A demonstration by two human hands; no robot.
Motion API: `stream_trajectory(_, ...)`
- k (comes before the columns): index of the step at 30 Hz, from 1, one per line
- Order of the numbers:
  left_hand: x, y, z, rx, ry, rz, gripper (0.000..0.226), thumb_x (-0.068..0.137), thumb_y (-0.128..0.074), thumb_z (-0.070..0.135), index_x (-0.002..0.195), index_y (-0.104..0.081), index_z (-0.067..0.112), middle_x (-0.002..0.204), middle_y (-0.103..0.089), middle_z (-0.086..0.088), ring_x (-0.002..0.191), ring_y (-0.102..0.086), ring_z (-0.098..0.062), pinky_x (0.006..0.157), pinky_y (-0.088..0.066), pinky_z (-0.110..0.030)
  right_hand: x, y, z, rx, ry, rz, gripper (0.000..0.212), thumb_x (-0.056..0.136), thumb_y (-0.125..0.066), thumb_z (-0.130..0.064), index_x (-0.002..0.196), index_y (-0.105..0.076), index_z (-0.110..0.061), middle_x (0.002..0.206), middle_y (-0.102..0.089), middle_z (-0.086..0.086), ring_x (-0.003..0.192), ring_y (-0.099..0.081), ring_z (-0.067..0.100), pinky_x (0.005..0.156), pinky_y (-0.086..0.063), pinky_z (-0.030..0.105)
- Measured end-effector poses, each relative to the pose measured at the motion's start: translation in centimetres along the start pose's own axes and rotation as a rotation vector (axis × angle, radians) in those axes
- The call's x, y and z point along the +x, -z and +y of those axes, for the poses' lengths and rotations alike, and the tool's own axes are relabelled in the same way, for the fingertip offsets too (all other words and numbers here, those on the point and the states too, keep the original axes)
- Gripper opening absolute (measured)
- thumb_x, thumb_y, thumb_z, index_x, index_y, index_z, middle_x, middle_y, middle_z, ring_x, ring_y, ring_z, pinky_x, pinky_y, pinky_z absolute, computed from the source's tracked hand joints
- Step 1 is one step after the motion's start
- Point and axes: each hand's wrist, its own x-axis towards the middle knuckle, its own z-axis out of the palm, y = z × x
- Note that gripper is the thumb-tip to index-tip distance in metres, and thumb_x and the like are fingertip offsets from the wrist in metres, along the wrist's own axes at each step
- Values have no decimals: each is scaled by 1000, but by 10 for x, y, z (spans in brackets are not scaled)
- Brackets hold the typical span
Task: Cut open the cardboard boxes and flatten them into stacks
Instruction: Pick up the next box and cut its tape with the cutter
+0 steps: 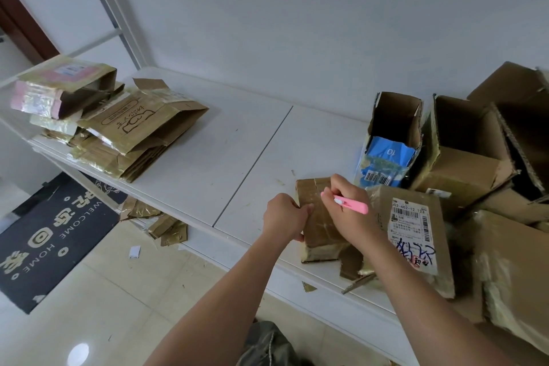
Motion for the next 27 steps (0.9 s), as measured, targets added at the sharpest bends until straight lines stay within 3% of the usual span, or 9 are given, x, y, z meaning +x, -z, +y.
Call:
stream_trajectory(3,-1,-1,1,14,-5,12,32,93,-63,35,77,-52,10,74,-71,-12,60,-72,-29,77,-59,-36,-5,5,-2,25,-42,2,36,97,-55,-11,69,-34,-20,56,-38,-5,50,-32,6,46,-26,20)
stream_trajectory(8,-2,0,3,41,3,32,34,93,-62,33,72,-47,11,69,-67,-9,61,-72,-30,60,-52,-27,-28,9,-9,78,-59,12,34,96,-56,-10,69,-36,-13,54,-35,-7,48,-34,8,44,-24,17)
stream_trajectory(11,-1,0,4,35,9,29,31,93,-63,31,74,-49,10,68,-68,-10,60,-72,-30,70,-59,-33,-46,9,-13,30,-25,21,42,95,-55,-10,66,-30,-28,53,-33,-9,47,-33,8,45,-27,24)
stream_trajectory(17,-3,-2,6,43,7,53,30,92,-63,27,73,-51,9,76,-73,-17,58,-71,-31,73,-60,-35,-67,15,-21,79,-21,23,46,97,-55,-13,68,-28,-37,55,-41,-15,46,-34,6,44,-31,28)
stream_trajectory(22,-3,-4,6,15,28,62,31,92,-65,27,93,-64,-4,74,-73,-19,57,-71,-30,74,-61,-40,-77,25,-23,123,-78,-17,39,98,-53,-17,67,-34,-30,55,-36,-10,48,-39,6,47,-33,24)
stream_trajectory(24,-6,-5,6,4,33,78,32,92,-64,26,96,-63,-5,71,-72,-17,54,-70,-28,71,-61,-37,-76,28,-23,129,-46,42,39,96,-56,-10,67,-35,-25,54,-37,-9,49,-42,7,44,-34,30)
stream_trajectory(25,-7,-5,5,-9,39,86,31,93,-62,25,96,-62,-5,69,-71,-16,52,-70,-27,70,-61,-35,-76,29,-24,172,-76,82,37,96,-57,-10,68,-37,-23,55,-44,-6,50,-52,12,42,-39,33)
stream_trajectory(27,-8,-3,3,-50,50,97,31,91,-60,24,97,-62,-6,64,-70,-13,48,-69,-24,69,-59,-35,-74,29,-26,249,-122,222,29,97,-57,-10,71,-43,-12,59,-55,9,59,-64,22,41,-48,37)
